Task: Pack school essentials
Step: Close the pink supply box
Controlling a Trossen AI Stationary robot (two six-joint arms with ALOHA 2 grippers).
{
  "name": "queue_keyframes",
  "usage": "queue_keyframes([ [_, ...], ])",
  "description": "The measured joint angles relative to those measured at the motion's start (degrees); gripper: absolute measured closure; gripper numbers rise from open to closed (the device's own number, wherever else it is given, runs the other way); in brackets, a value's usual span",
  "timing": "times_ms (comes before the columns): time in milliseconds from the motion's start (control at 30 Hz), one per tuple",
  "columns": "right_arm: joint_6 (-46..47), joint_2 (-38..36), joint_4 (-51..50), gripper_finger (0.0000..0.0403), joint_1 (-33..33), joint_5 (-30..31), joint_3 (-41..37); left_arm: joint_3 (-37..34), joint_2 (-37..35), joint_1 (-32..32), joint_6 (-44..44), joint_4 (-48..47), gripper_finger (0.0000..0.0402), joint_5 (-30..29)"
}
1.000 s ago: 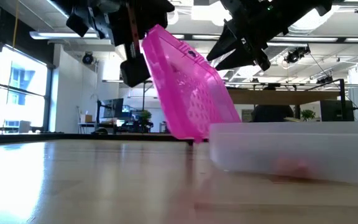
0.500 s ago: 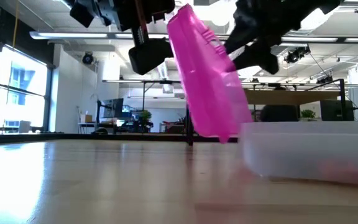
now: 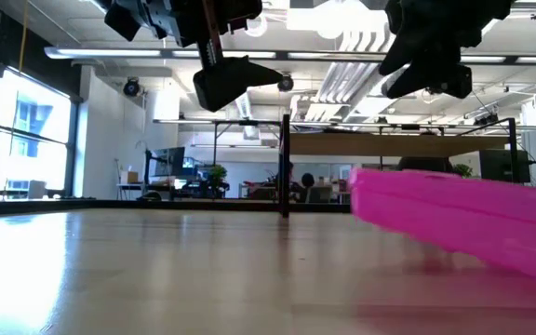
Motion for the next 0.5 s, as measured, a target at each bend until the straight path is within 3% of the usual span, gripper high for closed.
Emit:
queue_keyframes([
  [167, 3.6, 0.0, 0.0, 0.0249, 2.3, -3.0, 0.0, 0.0, 0.0, 0.0, 1.3, -0.2, 0.0002, 0.0],
  [500, 13.7, 2.5, -2.9, 0.0249, 10.8, -3.4, 0.0, 0.0, 0.0, 0.2, 2.6, -0.4, 0.0002, 0.5],
])
